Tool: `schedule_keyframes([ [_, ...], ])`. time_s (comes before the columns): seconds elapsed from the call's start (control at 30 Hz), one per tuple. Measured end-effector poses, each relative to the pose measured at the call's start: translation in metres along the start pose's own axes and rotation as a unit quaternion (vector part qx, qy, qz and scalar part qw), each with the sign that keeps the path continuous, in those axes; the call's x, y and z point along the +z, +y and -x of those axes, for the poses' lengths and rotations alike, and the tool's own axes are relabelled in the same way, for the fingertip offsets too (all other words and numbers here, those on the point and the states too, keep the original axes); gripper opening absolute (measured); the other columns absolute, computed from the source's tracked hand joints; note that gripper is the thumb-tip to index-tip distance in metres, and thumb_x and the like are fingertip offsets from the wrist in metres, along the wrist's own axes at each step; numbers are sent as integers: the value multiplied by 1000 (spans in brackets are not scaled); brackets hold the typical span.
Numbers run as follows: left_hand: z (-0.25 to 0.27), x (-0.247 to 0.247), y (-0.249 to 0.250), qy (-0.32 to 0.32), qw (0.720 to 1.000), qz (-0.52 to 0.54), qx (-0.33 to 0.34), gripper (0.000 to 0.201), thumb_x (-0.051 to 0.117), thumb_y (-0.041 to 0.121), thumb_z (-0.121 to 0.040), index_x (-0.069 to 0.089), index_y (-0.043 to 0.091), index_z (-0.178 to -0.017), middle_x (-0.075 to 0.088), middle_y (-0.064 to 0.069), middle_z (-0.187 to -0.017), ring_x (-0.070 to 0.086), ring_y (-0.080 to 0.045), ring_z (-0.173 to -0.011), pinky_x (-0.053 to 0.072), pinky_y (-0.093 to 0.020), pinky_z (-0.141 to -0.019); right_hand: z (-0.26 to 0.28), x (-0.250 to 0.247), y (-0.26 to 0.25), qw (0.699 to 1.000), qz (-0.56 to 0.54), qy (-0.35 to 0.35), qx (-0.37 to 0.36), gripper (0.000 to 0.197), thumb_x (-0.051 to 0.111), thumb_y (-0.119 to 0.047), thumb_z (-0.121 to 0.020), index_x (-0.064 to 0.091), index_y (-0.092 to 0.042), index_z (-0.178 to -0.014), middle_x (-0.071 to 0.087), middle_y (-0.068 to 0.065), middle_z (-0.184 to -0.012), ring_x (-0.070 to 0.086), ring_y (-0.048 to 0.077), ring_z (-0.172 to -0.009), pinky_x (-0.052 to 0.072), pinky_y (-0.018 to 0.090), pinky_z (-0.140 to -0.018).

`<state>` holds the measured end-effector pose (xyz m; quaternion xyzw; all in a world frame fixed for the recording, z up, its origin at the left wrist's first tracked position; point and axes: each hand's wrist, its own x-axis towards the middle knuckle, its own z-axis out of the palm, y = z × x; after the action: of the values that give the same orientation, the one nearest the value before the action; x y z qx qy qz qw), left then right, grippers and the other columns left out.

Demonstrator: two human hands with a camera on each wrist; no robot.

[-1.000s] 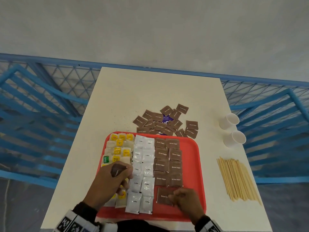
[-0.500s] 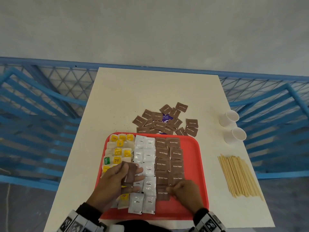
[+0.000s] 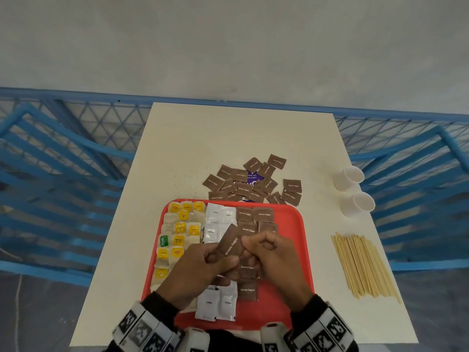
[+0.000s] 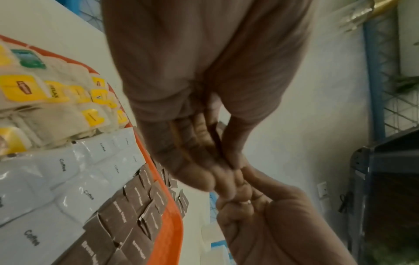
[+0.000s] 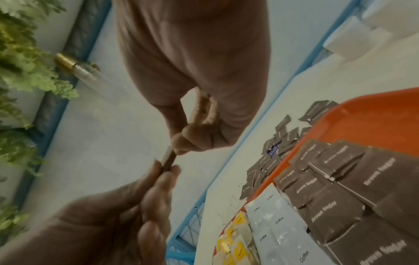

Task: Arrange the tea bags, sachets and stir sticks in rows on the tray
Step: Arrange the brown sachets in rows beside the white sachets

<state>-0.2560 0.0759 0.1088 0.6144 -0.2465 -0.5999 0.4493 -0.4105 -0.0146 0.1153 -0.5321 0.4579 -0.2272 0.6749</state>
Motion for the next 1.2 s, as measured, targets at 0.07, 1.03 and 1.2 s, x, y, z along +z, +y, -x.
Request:
schedule_keyframes([
  [0.07,0,2,-3,10,1000,-15,7,11,70,10,-89,72,0,-91,76,-20,-84,73,-26,-71,57,-34,-66,0,-5,1,999,-35,-1,35,22,68,-19,-91,67,-11,-70,66,10,-66,51,10,-49,39,20,-47],
  [1.03,-5,-11,-12,12,996,-85,-23,27,56,39,-95,75,27,-110,76,-4,-93,68,-14,-76,52,-26,-63,4,-65,84,980,160,-31,116,12,79,-12,-80,71,-7,-73,65,-9,-57,50,0,-49,38,12,-49],
  [1.2,4,-30,-33,7,992,-109,-70,26,52,30,-101,77,22,-105,76,-6,-92,68,-14,-74,50,-25,-64,0,-59,126,971,166,-15,171,15,82,-10,-76,70,-7,-68,59,-2,-56,45,10,-50,38,20,-49],
])
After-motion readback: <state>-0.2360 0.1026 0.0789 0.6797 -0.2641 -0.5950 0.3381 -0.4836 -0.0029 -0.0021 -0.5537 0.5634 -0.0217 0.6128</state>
